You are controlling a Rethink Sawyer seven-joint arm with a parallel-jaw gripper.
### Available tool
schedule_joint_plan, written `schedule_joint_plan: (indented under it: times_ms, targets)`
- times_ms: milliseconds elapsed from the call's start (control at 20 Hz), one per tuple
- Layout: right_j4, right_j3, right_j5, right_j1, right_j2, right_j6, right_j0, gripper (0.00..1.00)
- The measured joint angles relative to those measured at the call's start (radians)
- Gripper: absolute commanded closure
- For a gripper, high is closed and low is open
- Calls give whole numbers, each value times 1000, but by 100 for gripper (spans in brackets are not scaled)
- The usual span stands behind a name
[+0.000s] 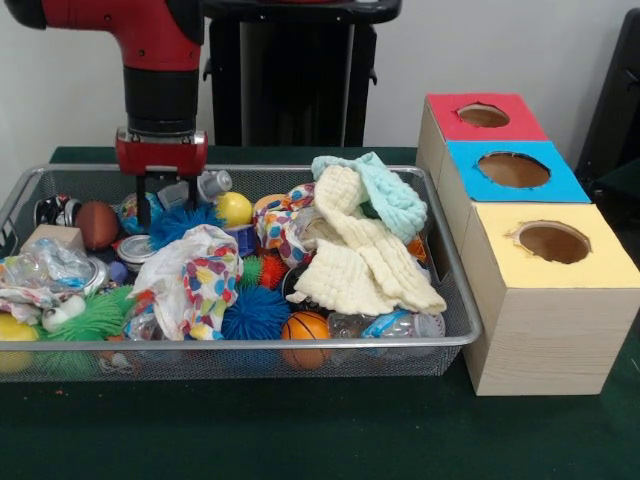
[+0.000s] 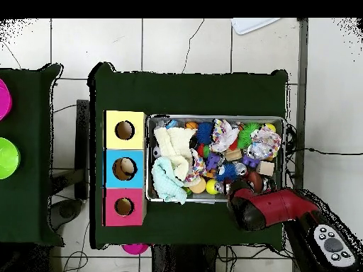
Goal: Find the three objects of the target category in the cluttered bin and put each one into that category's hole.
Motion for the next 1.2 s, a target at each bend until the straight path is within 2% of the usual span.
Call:
schedule_joint_plan:
  times_ms: [200, 450, 650, 1200]
  targets:
    - [-30, -37, -25, 39, -47, 0, 46, 0]
    - [-36, -72, -50, 42, -90, 0, 97, 0]
    - [-36, -82, -53, 48, -104, 0, 110, 0]
    - [-36, -174, -194, 94, -243, 0, 243, 0]
